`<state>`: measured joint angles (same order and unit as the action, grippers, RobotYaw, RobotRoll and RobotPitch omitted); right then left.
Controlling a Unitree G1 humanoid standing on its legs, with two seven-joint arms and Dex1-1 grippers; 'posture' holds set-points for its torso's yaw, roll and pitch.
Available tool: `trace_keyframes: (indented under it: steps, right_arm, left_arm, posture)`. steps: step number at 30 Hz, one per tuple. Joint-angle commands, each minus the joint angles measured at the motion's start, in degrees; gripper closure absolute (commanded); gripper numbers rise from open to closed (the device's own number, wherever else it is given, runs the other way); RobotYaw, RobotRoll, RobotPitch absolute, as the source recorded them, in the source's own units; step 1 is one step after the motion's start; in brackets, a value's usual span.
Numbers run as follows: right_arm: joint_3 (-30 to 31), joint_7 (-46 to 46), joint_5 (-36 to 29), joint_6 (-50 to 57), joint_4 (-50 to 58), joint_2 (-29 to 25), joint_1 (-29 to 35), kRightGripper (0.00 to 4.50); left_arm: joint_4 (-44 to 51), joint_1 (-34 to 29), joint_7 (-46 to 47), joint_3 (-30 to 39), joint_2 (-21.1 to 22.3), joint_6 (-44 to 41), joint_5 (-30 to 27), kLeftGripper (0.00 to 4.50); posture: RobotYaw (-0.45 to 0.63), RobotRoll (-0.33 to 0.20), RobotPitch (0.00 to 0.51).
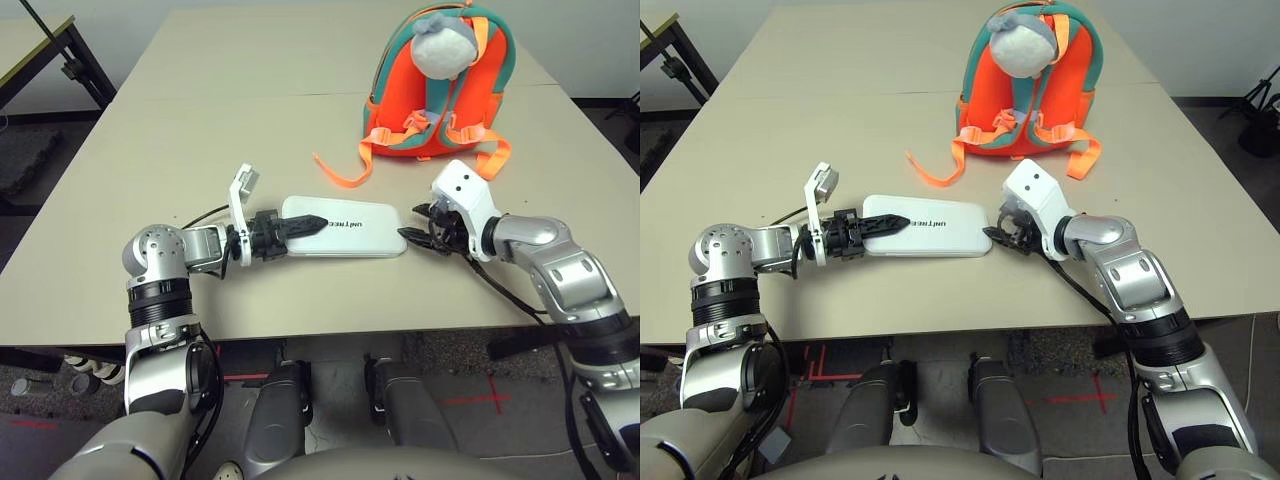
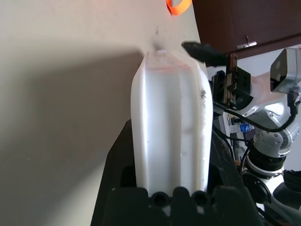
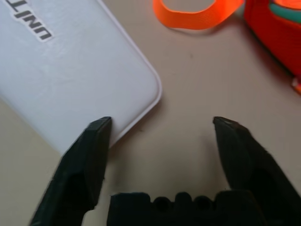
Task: Put the pencil case into the backpack and zip it.
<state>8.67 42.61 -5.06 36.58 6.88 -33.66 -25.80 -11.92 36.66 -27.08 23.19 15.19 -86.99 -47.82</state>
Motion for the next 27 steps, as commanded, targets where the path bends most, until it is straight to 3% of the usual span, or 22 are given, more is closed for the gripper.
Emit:
trace_keyframes:
  steps: [1, 6, 15, 20, 27]
  right_arm:
    - [2.0, -1.5, 3.0, -2.0, -3.6, -0.6, 0.3, 0.00]
    - [1.7, -3.3, 5.1, -4.8, -6.6, -0.1, -0.6, 0.00]
    - [-1.3, -8.8, 7.3, -9.2, -13.1, 1.0, -3.5, 0.00]
    - [-6.8, -15.1, 6.0, -11.7, -17.5, 3.4, -6.6, 0.00]
    - [-17.8, -22.2, -2.3, -9.7, -20.1, 11.3, -12.6, 0.00]
  left_arm:
    - [1.6, 4.1, 2.1, 3.0, 0.9, 4.2, 0.3, 3.20]
    - [1.2, 8.6, 3.6, 5.7, 2.9, 6.5, -0.8, 3.22]
    - [-0.6, 13.4, 5.8, 7.6, 10.9, 12.7, 1.1, 3.22]
    - [-1.4, 13.4, 7.1, 7.1, 13.1, 19.1, 3.4, 3.22]
    - [-4.3, 13.6, 9.9, 6.7, 11.6, 33.7, 8.9, 3.22]
  posture:
    - [-0.09, 0.000, 0.149]
    - [-0.09, 0.000, 0.145]
    - [-0.07, 0.000, 0.143]
    - [-0.06, 0.000, 0.145]
    - [-0.06, 0.000, 0.145]
